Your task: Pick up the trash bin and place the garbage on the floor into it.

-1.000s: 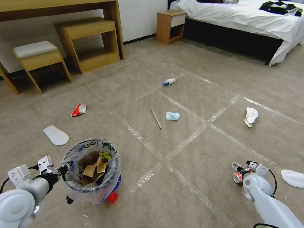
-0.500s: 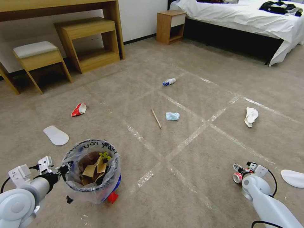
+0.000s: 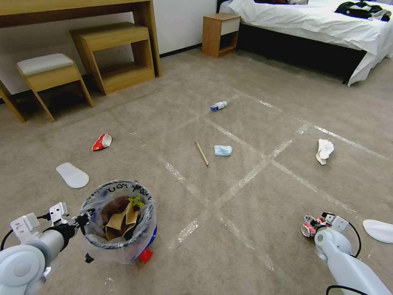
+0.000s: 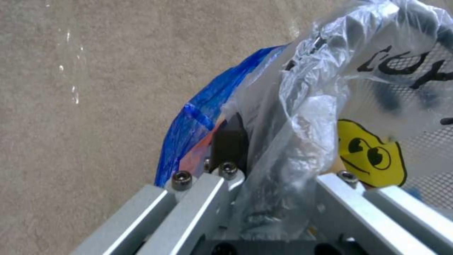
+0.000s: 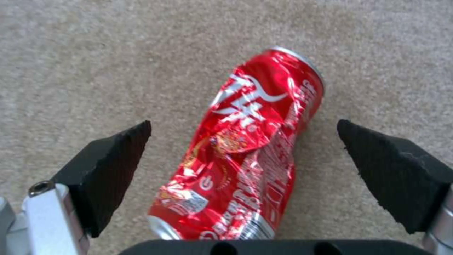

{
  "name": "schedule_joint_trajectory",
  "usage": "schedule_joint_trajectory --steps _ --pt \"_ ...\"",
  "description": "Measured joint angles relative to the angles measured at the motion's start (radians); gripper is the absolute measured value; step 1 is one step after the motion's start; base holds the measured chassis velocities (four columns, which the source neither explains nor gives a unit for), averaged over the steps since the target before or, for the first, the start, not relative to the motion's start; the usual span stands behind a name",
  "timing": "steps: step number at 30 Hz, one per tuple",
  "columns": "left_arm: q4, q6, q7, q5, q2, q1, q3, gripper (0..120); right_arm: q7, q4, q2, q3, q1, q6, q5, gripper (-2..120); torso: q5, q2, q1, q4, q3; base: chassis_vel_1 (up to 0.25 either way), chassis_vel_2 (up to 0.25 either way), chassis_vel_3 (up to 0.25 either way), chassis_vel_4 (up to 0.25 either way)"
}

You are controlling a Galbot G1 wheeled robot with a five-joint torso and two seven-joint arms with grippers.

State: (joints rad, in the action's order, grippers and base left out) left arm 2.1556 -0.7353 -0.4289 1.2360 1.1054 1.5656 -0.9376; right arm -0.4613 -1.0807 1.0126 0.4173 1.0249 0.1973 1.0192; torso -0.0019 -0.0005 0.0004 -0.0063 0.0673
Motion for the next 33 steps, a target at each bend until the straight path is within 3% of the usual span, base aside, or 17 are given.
schedule_joint_trajectory --steps 33 --pt "0.026 0.003 0.001 -0.001 -0.001 0.015 -0.005 0 0.012 0.083 0.079 -0.027 -0.027 -0.014 -0.043 100 0.0000 0.000 0.000 0.0000 0.000 0.000 0.000 0.000 0.000"
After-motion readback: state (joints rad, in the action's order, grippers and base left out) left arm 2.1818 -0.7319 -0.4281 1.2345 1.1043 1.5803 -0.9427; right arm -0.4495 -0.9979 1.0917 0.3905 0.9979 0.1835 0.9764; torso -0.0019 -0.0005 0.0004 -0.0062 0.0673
